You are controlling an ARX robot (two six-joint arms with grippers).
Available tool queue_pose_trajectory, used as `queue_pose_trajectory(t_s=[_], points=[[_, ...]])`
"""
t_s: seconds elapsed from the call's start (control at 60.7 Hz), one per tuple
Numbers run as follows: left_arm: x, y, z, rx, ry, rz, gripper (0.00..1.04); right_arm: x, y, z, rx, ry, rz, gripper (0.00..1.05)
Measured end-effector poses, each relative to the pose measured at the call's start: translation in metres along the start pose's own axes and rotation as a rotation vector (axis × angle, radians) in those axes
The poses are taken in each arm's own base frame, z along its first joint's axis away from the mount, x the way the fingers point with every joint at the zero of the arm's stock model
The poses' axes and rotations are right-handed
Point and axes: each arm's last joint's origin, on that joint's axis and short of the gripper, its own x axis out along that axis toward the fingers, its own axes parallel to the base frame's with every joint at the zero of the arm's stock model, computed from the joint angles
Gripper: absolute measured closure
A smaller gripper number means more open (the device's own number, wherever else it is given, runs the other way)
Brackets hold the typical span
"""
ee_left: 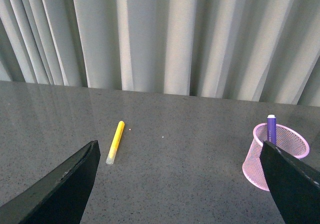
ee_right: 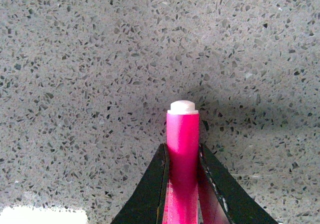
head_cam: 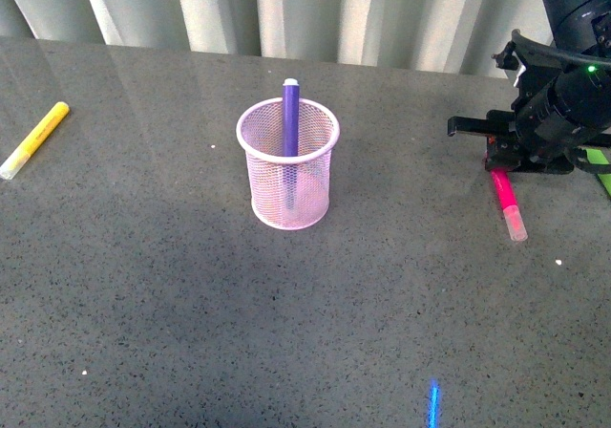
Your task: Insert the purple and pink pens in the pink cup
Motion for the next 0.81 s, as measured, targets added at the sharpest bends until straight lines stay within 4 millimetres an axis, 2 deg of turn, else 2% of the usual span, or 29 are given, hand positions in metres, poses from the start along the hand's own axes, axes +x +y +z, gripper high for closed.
queue_pose_trajectory(t_s=[0.214, 0.379, 0.511, 0.577, 0.725, 0.807], points=[[0.000, 0.000, 0.000, 0.000, 0.000, 0.000, 0.07, -0.015, -0.007, -0.013, -0.017, -0.116, 0.007, 0.93], [0.000, 0.000, 0.000, 0.000, 0.000, 0.000, 0.07, -0.038, -0.008, -0.007, -0.073, -0.272, 0.005, 0.93], [0.000, 0.000, 0.000, 0.000, 0.000, 0.000, 0.07, -0.061, 0.001, -0.001, -0.194, -0.480, 0.055, 0.93], [0.000, 0.000, 0.000, 0.000, 0.000, 0.000, 0.07, -0.074, 0.012, 0.002, -0.275, -0.606, 0.094, 0.93], [0.000, 0.000, 0.000, 0.000, 0.000, 0.000, 0.07, -0.099, 0.054, 0.009, -0.444, -0.854, 0.222, 0.93], [0.000, 0.000, 0.000, 0.000, 0.000, 0.000, 0.07, -0.112, 0.096, 0.001, -0.558, -0.972, 0.324, 0.93]])
